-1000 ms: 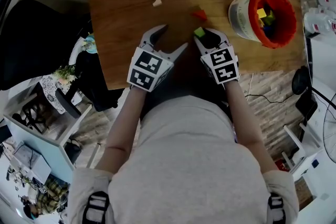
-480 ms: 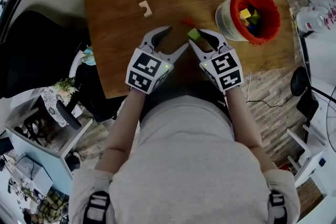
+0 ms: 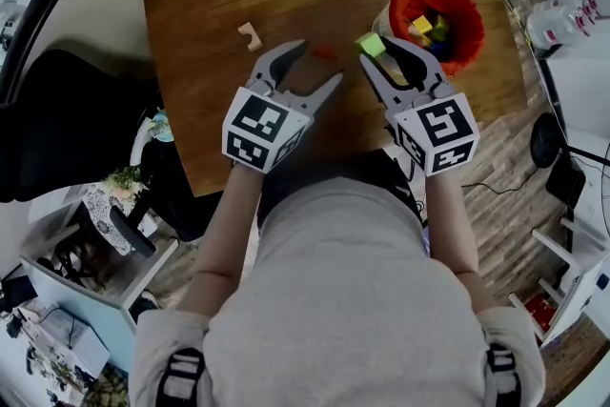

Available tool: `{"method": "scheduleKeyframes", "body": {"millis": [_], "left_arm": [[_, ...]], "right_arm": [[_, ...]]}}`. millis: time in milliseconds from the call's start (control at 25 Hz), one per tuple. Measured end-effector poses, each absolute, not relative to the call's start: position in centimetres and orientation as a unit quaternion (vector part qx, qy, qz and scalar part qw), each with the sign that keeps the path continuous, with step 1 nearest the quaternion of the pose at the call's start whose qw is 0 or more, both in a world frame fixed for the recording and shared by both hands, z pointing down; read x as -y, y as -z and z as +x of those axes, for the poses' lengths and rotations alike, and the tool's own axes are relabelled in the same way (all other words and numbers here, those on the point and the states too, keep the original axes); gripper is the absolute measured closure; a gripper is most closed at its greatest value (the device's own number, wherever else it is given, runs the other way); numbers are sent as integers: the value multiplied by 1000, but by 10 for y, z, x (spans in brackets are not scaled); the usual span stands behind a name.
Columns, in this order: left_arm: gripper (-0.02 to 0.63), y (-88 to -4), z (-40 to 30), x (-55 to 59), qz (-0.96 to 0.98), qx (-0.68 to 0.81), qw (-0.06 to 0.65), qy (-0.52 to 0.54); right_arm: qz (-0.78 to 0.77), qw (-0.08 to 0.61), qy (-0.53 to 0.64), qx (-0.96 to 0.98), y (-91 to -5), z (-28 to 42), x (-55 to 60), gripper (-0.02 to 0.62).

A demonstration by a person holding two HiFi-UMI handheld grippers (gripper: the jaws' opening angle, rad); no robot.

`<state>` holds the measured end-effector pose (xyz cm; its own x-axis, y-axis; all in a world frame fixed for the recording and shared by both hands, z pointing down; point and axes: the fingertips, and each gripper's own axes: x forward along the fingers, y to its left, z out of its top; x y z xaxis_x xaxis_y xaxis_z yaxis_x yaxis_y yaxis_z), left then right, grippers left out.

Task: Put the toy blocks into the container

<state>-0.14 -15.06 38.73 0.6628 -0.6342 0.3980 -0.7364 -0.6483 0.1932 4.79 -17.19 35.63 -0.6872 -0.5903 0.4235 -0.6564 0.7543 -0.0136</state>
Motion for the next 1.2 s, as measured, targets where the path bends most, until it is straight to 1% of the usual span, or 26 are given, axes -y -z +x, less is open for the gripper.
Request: {"method": "scheduleKeyframes", "body": {"millis": [280, 720, 1040, 1200], "left_arm": [[327, -366, 25, 167, 908, 367, 148, -136], [328, -356, 62, 171, 923, 334, 143, -124], [327, -371, 65, 160, 920, 329, 160, -143], [327, -373, 61, 161, 918, 331, 169, -139]], "right_arm": [[405, 182, -46, 895, -323, 97, 194, 445], [505, 179, -47, 843, -320, 170, 220, 445], [537, 174, -55, 824, -323, 190, 224, 445], [546, 138, -55, 824, -315, 190, 229, 444]]}}
